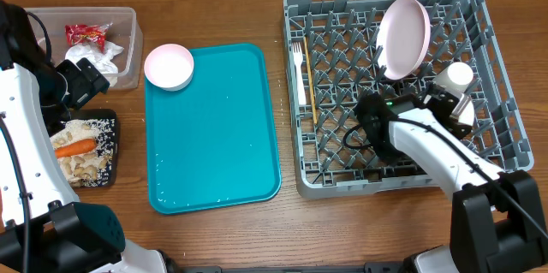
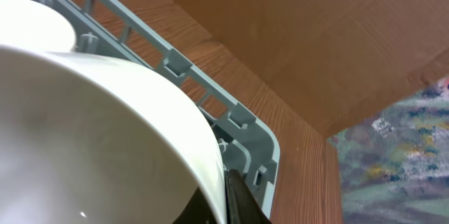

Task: Sort waste into correct bins and load items into the dishwasher rack
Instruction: 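Lower the bowl upright into the rack beside the white cup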

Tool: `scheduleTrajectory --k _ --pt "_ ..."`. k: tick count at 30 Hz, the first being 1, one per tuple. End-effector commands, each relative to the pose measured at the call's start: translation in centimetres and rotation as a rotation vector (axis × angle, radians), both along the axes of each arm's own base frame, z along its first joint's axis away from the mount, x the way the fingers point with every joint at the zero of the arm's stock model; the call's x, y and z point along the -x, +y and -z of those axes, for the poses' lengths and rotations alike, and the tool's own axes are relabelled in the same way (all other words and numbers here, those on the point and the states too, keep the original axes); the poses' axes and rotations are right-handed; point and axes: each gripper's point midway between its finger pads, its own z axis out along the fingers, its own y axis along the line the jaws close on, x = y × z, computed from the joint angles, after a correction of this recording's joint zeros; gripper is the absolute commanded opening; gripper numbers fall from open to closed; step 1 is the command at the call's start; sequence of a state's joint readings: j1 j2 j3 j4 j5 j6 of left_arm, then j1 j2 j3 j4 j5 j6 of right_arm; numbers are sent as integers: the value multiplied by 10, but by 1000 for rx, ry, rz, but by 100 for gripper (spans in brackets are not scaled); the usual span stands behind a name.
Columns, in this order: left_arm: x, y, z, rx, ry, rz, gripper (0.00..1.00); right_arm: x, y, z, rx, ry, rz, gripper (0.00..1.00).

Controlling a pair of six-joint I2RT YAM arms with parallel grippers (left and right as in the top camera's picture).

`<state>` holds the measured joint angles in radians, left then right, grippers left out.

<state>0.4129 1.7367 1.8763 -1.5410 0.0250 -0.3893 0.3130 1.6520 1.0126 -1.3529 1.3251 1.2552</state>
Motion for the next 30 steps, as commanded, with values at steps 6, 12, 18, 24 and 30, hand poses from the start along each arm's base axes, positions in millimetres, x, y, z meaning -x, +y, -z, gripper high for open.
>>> scheduleTrajectory --k 6,12,18,24,30 --pt "1 2 -4 -13 -9 6 100 10 -21 1 -1 5 77 4" --pt "1 2 -4 -13 -9 6 100 13 -11 12 -41 33 59 4" --pt "1 2 -4 -13 -9 6 100 14 6 22 -75 56 13 4" --pt "1 2 -4 -13 -9 6 100 15 8 24 -84 64 11 4" --pt "1 2 -4 -13 -9 6 100 15 4 11 -9 86 -12 4"
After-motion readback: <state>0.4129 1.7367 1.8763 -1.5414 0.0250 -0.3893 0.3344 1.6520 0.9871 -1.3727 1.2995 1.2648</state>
